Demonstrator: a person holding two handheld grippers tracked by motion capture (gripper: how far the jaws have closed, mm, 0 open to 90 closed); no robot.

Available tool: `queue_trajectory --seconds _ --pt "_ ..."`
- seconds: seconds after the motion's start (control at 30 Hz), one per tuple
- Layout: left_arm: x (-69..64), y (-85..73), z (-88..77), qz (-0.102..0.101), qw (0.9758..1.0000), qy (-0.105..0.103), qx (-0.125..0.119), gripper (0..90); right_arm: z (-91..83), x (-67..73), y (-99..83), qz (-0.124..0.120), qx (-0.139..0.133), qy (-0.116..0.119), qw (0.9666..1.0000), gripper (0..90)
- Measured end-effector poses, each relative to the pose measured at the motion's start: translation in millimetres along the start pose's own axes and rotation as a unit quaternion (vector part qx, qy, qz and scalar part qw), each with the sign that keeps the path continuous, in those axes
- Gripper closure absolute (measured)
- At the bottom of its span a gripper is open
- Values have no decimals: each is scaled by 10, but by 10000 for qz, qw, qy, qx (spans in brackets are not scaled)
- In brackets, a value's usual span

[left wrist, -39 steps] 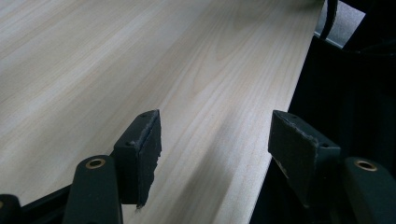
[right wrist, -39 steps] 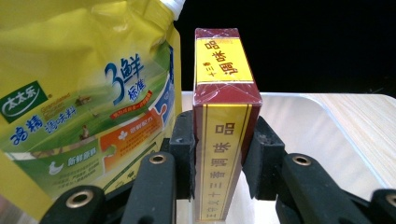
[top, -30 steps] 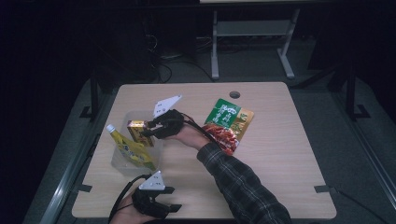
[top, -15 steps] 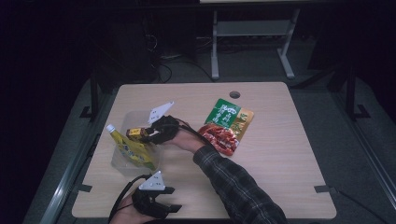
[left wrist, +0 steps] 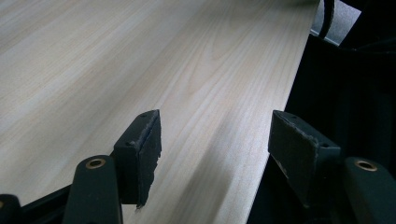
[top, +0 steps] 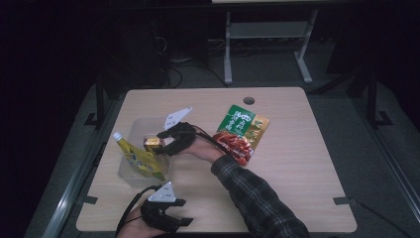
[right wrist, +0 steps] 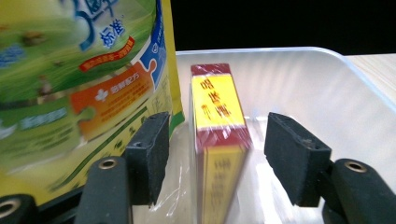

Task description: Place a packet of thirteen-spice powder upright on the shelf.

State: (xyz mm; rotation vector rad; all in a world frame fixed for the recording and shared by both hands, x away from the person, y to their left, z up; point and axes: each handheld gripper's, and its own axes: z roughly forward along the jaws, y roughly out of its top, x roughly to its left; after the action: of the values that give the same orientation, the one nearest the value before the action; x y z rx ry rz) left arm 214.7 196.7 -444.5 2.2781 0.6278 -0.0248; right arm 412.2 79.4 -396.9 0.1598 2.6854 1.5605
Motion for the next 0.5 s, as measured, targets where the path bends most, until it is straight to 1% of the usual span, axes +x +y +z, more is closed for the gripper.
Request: queue_trajectory --seconds 0.07,0.17,0.27,0.3,0.33,0.37,0.43,0.47,0.5 --pt "3 5 7 24 10000 -2 7 342 -90 -2 -25 32 1 -59 10000 384" --pt "-6 19 23 -22 10000 9 5 342 -252 0 -87 71 57 -171 9998 371" --pt "3 45 47 50 10000 15 26 342 -424 3 -173 148 66 -262 9995 369" --pt "-1 56 57 17 10000 2 35 342 -478 -5 -206 167 99 -302 9994 369" --pt "8 73 67 91 9999 38 41 342 -529 -15 -238 204 111 -329 9992 369" --pt "-1 87 81 55 10000 43 35 342 -581 -25 -271 217 139 -391 9989 370" --pt "-6 113 109 62 10000 43 36 342 -685 -55 -339 312 166 -488 9982 373" --pt "-2 122 114 115 9999 53 55 342 -750 -83 -387 348 171 -557 9977 384" --pt "-6 130 125 123 9999 47 69 341 -788 -100 -417 386 178 -617 9972 396"
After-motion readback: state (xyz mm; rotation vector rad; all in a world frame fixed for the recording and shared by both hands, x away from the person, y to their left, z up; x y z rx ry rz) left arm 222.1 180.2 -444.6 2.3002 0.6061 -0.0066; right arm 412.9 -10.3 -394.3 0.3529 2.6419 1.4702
